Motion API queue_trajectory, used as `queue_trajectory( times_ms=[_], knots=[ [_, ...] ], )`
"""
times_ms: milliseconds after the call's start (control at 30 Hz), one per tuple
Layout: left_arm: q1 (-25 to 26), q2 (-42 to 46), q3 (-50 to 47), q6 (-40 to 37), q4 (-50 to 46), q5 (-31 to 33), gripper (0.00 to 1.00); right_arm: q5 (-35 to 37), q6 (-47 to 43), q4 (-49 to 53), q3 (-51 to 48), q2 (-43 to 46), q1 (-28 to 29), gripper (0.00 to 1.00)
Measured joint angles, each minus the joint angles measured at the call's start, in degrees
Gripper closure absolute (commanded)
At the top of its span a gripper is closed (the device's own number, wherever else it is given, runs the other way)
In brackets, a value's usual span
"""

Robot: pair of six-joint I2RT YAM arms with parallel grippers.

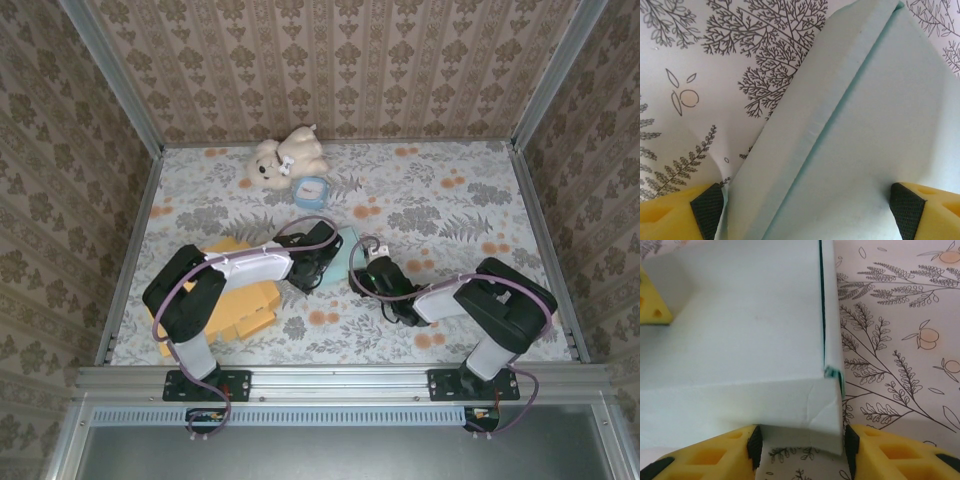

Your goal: Fold the paper box

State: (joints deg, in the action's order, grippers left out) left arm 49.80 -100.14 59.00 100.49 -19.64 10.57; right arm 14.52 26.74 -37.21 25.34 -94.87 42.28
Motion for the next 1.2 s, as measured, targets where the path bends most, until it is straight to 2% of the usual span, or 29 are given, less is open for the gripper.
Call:
queue_trajectory(
  times_ms=[267,1033,1200],
  knots=[
    [-0.83,-0.02,-0.44,-1.01,1.14,-0.55,0.12,1.81,-2.67,-5.03,-0.87,-2.03,0.63,0.48],
    [-3.10,-1.81,2.56,-12.00,-1.77,-2.01,0.12,2.14,-5.01,-4.76,-0.66,-2.23,0.74,0.46],
    [-3.54,-2.58,3.10,-12.33,-1.07,-2.01,0.12,3.34,-7.63,-10.38,-0.63,-5.66,0.76,0.46]
  ],
)
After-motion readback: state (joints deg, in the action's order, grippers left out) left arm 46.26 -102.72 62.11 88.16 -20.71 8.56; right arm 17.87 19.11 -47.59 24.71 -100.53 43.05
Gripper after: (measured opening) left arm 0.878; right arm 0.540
